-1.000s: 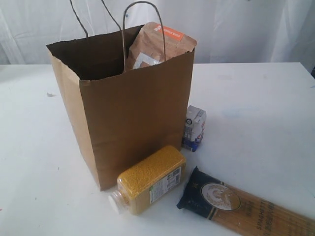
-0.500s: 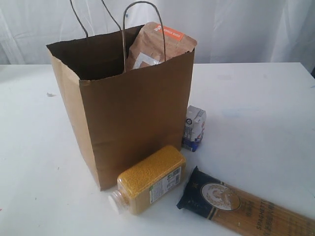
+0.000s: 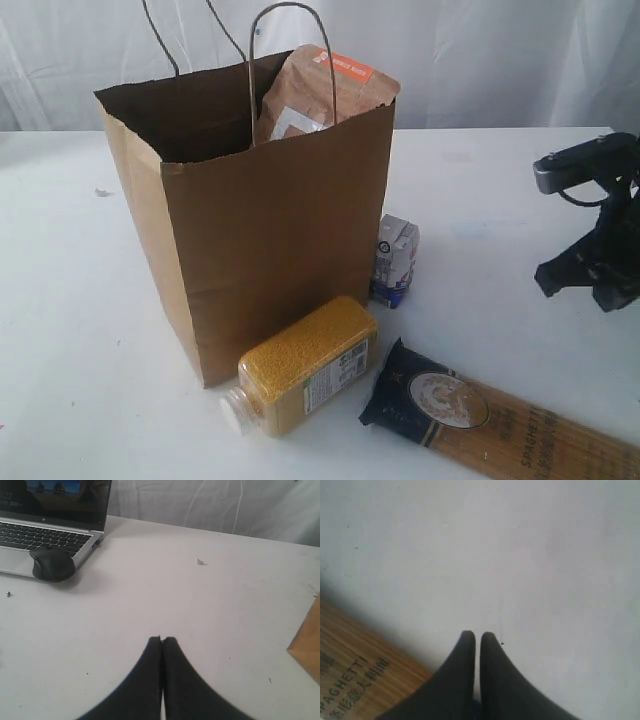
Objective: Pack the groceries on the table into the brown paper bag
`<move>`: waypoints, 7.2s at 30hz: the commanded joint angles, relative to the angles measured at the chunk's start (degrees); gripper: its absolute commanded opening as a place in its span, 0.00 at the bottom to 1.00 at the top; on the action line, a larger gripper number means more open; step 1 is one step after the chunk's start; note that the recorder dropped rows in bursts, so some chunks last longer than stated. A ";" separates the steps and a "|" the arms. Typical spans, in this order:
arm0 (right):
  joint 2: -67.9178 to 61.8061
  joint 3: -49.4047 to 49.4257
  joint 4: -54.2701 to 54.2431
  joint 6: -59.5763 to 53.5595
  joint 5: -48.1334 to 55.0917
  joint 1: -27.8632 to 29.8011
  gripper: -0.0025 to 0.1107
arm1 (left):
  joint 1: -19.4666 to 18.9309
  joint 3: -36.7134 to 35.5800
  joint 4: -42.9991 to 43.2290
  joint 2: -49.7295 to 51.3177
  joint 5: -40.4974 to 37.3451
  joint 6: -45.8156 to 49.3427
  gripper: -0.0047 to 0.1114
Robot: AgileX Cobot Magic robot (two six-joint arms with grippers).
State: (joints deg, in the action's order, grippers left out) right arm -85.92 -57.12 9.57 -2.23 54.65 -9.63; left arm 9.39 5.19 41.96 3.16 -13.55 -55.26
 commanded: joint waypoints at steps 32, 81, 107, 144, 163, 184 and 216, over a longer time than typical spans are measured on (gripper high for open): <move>15.49 33.20 -3.84 -12.88 -62.90 -13.71 0.02 | -0.09 -0.06 0.69 -0.42 0.08 0.00 0.04; 2.86 32.03 -0.33 2.23 -74.41 -15.02 0.43 | -0.09 -0.06 0.69 -0.42 0.18 0.00 0.04; -0.07 25.49 -0.66 -16.06 -66.45 -14.93 0.79 | -0.09 -0.06 0.69 -0.42 0.18 0.00 0.04; -14.68 6.22 5.76 -19.59 -54.65 -14.90 0.78 | -0.09 -0.06 0.69 -0.42 0.18 0.00 0.04; -7.12 6.32 5.54 -14.19 -39.46 -14.90 0.08 | -0.09 -0.06 0.69 -0.42 0.18 0.00 0.04; -6.33 6.51 5.00 -9.08 -37.37 -14.90 0.36 | -0.09 -0.06 0.69 -0.42 0.18 0.00 0.04; -21.58 -11.39 -17.14 -21.57 -18.15 -7.41 0.55 | -0.09 -0.06 0.69 -0.42 0.18 0.00 0.04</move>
State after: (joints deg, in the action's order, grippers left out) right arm -107.30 -68.55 -7.60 -22.31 37.84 -17.15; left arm 9.39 5.19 41.96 3.16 -13.55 -55.26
